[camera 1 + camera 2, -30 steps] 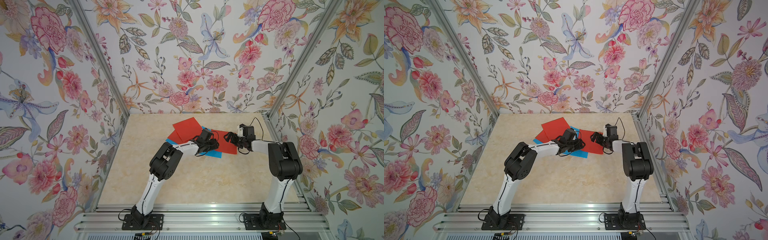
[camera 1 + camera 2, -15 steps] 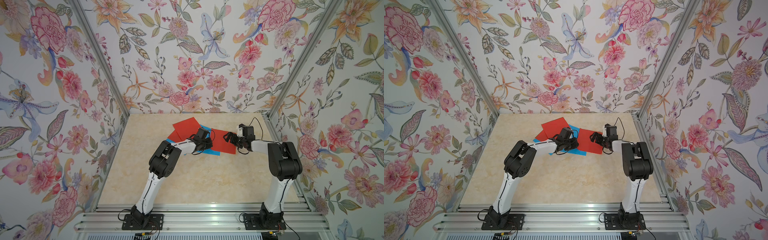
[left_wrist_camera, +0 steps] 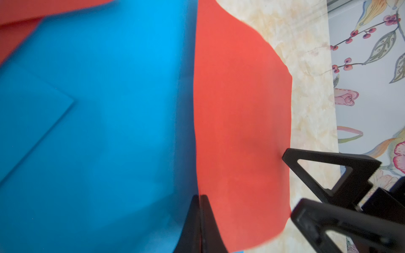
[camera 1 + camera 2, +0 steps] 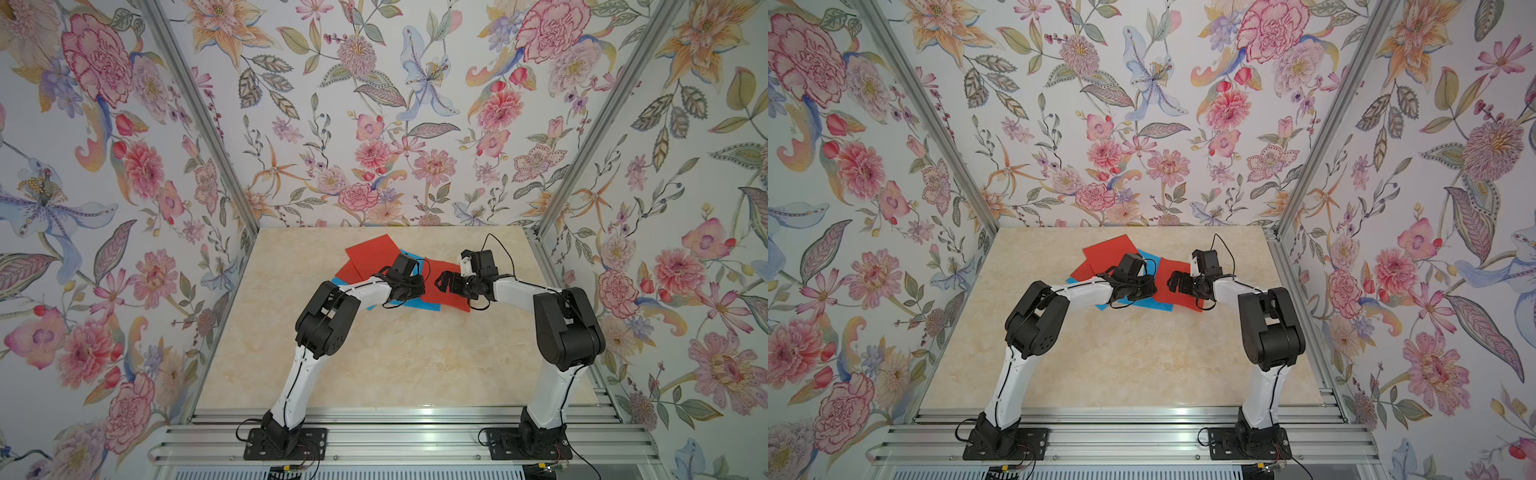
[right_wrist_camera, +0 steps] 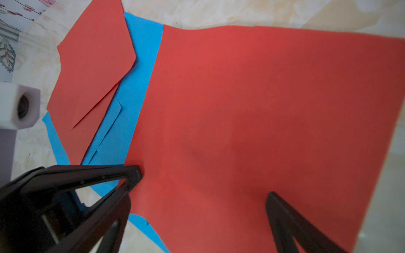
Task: Sort the scattered colored papers by color
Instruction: Pick up the colored paper from the center of the board, then place the colored paper at the center of the board.
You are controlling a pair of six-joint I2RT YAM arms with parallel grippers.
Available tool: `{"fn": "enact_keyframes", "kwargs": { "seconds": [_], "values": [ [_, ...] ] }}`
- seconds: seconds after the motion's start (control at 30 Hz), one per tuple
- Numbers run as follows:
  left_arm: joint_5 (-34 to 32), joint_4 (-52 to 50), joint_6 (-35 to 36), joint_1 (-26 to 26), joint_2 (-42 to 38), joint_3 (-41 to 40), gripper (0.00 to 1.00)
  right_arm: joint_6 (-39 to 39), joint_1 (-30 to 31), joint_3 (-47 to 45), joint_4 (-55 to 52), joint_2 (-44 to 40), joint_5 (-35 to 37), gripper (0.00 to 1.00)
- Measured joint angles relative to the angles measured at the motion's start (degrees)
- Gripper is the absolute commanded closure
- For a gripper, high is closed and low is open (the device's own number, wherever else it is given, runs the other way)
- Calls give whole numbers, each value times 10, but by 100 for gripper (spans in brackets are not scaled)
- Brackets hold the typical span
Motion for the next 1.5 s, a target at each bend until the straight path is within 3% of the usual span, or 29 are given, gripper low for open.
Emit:
{"fn": "enact_keyframes", "kwargs": {
  "seconds": [0.23,0.47,0.7,0.87,1.27,1.5],
  "values": [
    [-14,1,21,0,-178,-61,100,-14,5,12,-66,-147,42,0],
    [-95,21,14,-1,-423,-305,100,0,15,-57,-72,-290,50,0],
    [-190,-49,-25,-22,-573,-534,100,27,74,-143,-69,-331,50,0],
    [-222,-104,-50,-37,-670,-589,100,52,148,-207,-34,-335,58,0],
    [-196,-246,-43,-39,-682,-589,100,122,291,-245,75,-269,62,0],
    [-194,-313,-39,-43,-684,-577,100,148,339,-242,108,-233,61,0]
  ]
}}
